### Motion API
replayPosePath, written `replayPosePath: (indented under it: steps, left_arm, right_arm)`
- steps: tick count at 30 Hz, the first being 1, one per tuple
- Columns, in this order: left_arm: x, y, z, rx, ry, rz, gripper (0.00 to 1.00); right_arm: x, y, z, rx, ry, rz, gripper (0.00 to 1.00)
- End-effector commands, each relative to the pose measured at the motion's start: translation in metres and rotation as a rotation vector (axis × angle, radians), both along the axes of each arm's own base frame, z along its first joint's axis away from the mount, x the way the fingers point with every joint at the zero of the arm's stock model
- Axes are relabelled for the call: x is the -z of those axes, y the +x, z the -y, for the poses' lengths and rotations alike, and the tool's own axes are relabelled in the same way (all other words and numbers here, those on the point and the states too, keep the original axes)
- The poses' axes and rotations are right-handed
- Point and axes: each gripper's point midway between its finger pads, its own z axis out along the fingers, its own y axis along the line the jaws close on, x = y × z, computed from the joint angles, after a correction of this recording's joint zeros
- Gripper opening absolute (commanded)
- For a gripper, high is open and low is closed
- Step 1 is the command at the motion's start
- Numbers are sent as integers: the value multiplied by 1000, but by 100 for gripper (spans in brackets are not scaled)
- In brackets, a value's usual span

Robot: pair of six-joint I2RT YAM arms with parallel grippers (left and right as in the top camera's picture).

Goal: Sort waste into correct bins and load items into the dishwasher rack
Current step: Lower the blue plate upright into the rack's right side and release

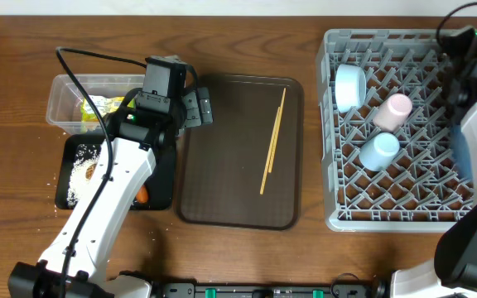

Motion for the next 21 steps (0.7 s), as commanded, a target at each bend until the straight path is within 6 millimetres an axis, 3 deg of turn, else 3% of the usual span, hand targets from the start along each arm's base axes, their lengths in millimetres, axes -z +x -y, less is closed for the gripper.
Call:
replayPosePath:
  steps: [1,7,13,18,21]
  left_arm:
    - [-2,1,1,13,5,3,98]
    - [-2,1,1,13,5,3,98]
    - [-2,1,1,13,5,3,98]
    - [-2,1,1,13,5,3,98]
    - [-2,1,1,13,5,3,98]
  right_arm:
    - [6,8,-18,30,92,64,81]
    - [2,15,-42,33,148,118,88]
    - [1,20,-71,25,323,192,87]
    - [2,18,-92,51,514,233,82]
    - [5,13,-112,66,677,234,71]
